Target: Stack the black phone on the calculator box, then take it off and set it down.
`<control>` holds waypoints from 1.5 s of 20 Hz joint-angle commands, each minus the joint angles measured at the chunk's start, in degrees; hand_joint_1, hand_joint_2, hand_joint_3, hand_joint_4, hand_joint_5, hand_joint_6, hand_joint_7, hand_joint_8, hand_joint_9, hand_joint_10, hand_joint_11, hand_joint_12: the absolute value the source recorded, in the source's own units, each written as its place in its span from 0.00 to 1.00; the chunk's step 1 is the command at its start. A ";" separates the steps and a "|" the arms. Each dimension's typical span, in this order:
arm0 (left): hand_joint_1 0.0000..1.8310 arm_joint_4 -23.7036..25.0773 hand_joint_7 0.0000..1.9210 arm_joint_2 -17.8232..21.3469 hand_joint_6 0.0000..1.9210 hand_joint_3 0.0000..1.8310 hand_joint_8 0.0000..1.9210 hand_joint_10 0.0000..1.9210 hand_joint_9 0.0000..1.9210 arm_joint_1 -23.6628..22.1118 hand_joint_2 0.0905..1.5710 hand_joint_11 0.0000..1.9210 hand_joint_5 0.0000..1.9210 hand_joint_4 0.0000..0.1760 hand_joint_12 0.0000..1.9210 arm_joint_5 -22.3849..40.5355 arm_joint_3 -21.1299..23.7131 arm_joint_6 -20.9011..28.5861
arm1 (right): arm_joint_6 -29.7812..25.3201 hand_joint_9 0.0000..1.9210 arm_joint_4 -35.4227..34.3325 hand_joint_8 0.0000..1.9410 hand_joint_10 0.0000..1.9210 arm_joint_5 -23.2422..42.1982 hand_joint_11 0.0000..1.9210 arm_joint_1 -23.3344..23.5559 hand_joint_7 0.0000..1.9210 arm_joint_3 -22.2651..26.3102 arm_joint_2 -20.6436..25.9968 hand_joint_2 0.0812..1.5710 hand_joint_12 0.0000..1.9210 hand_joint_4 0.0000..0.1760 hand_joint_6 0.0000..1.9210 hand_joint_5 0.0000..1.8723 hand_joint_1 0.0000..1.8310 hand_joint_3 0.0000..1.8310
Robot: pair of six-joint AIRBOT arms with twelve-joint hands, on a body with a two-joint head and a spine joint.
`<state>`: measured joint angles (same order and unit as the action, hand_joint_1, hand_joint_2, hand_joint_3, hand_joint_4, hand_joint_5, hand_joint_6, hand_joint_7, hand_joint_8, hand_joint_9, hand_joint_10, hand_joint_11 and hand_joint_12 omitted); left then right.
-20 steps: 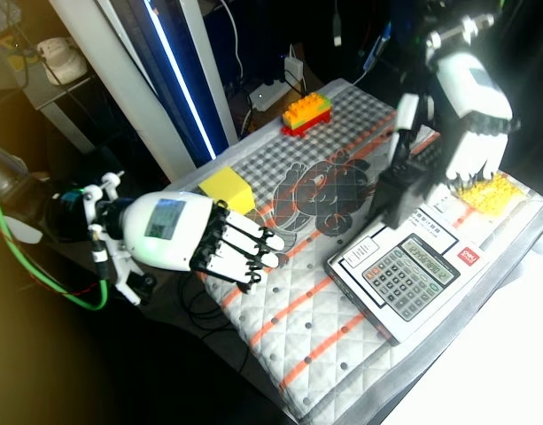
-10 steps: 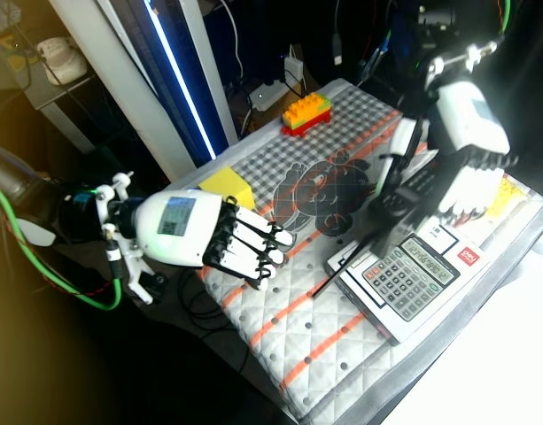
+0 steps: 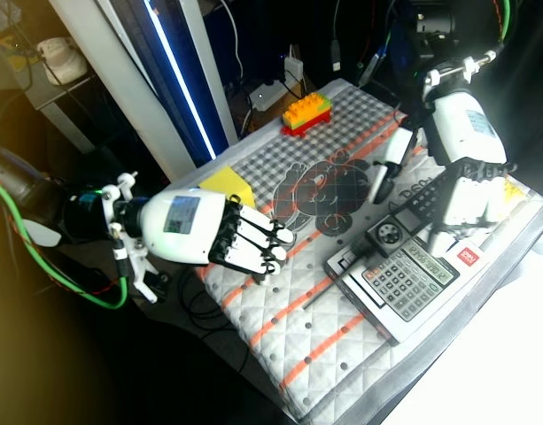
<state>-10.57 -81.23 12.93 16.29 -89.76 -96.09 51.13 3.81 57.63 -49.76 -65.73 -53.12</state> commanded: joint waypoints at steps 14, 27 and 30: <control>0.37 -1.87 0.01 27.12 0.01 0.00 0.00 0.00 0.00 16.57 0.50 0.02 0.02 1.00 0.02 32.98 29.69 0.69 | -0.50 0.31 -2.02 0.00 0.00 10.97 0.31 7.04 0.28 0.94 0.13 0.74 0.03 0.53 0.00 0.31 0.38 0.00; 0.47 -9.18 0.03 36.89 0.00 0.00 0.00 0.00 0.02 34.62 0.49 0.01 0.03 1.00 0.01 50.31 41.51 0.70 | 0.08 0.18 -0.65 0.00 0.01 -7.45 0.24 22.81 0.10 -11.57 -11.73 0.60 0.02 0.97 0.00 0.11 0.37 0.00; 0.53 -9.78 0.04 36.89 0.00 0.00 0.00 0.00 0.02 35.18 0.48 0.01 0.03 1.00 0.01 49.51 41.50 0.70 | 0.08 0.21 2.40 0.00 0.00 -14.10 0.05 27.44 0.12 -15.01 -15.33 0.57 0.58 0.94 0.00 0.12 0.40 0.00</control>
<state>-21.15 -44.82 48.31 58.98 -48.27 -95.68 51.20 6.42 38.09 -22.90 -80.68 -68.88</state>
